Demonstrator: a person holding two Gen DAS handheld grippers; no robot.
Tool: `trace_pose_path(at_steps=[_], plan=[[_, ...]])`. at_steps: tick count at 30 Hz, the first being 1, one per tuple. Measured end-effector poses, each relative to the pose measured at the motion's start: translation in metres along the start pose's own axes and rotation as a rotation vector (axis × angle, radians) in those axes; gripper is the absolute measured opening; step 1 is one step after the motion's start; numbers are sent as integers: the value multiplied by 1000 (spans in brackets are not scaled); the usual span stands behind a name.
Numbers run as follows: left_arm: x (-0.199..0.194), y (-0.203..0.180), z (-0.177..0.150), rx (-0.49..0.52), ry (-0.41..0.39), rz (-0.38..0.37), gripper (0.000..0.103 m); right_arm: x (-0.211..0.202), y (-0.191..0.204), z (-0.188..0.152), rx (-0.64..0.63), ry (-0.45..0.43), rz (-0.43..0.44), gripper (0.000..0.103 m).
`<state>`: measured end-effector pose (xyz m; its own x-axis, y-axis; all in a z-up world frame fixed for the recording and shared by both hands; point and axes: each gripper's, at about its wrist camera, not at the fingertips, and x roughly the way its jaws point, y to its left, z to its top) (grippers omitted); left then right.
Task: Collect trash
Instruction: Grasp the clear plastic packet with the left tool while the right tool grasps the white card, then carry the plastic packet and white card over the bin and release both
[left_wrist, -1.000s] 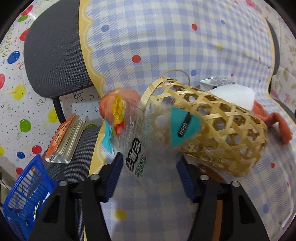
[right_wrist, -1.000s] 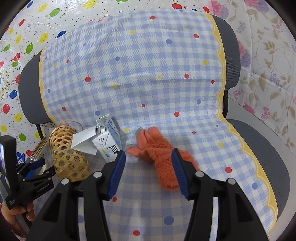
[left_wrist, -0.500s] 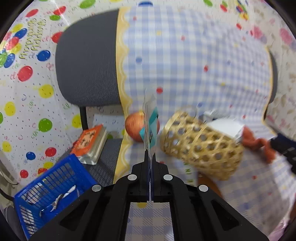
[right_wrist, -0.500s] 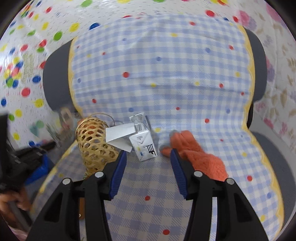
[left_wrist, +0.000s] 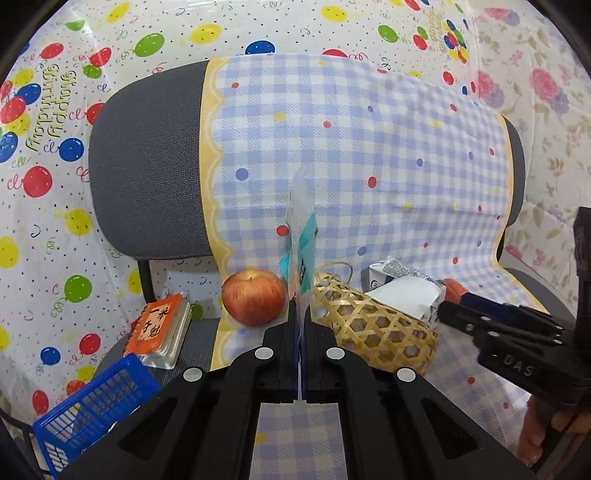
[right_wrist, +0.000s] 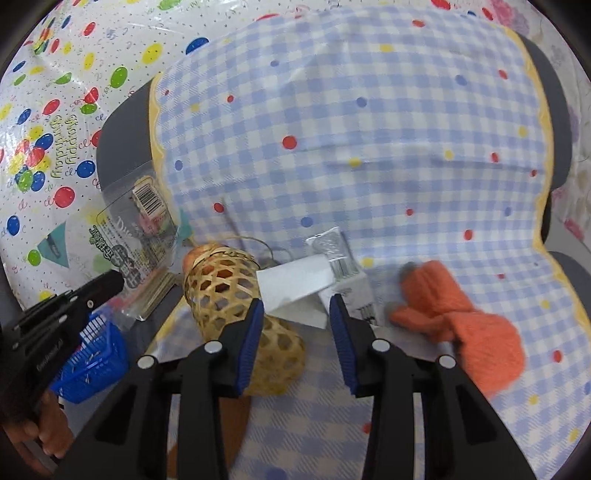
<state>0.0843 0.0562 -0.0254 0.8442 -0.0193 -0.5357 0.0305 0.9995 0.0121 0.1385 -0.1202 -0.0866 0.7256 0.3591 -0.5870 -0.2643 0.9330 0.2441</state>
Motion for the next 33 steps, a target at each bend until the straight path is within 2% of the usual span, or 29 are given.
trace_pose_path(at_steps=[4,15,17,18,19,26,33], plan=[[7,1,3,8,-1,1,1,12,-8,0,82,33,42,46],[14,-6,4,30,0,-16,1,32,-19,4,180,40,76,46],[14,-8,3,30,5,-20,1,31,-17,6,178,31,70,30],[13,-9,3,30,6,-19,1,29,-16,6,177,27,72,14],[10,-11,3,31,6,-22,1,25,-14,7,172,19,75,5],[-26,-21,3,21,-13,-71,1,-35,10,4,17,-61,69,3],[-65,-46,-15,29,-14,-154,1,-101,16,-27,-49,-88,22,3]])
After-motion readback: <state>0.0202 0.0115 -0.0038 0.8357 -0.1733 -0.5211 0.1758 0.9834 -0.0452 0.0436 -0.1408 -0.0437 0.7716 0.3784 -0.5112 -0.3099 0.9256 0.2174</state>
